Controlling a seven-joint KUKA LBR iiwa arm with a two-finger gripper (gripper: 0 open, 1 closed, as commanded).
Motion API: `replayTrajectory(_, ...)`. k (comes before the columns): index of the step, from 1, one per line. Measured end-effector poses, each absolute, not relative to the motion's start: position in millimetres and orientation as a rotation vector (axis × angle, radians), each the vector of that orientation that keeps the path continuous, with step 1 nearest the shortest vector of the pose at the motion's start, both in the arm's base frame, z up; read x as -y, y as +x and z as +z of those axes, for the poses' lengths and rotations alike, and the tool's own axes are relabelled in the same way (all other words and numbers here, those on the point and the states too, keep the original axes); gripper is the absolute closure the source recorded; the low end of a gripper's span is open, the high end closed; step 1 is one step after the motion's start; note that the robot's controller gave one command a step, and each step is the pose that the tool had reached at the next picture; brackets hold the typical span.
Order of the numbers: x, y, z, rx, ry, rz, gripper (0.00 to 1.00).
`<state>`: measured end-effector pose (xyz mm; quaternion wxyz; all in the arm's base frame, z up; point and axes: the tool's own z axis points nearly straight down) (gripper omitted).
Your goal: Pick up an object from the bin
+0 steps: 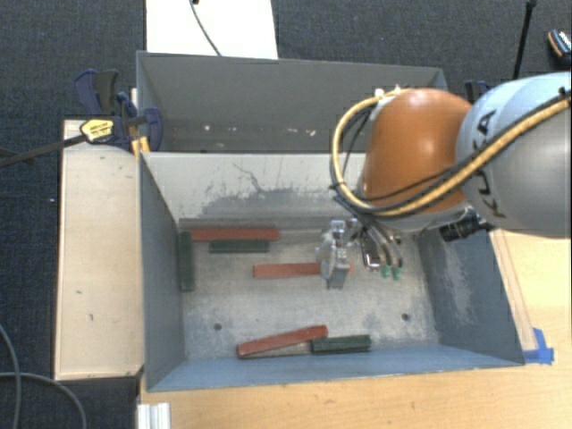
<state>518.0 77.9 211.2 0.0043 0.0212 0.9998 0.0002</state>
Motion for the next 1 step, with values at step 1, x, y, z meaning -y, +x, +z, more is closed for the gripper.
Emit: replayTrajectory(1,-45.7,511.4,170.6,-3.144,0.019,-0.002,1.0)
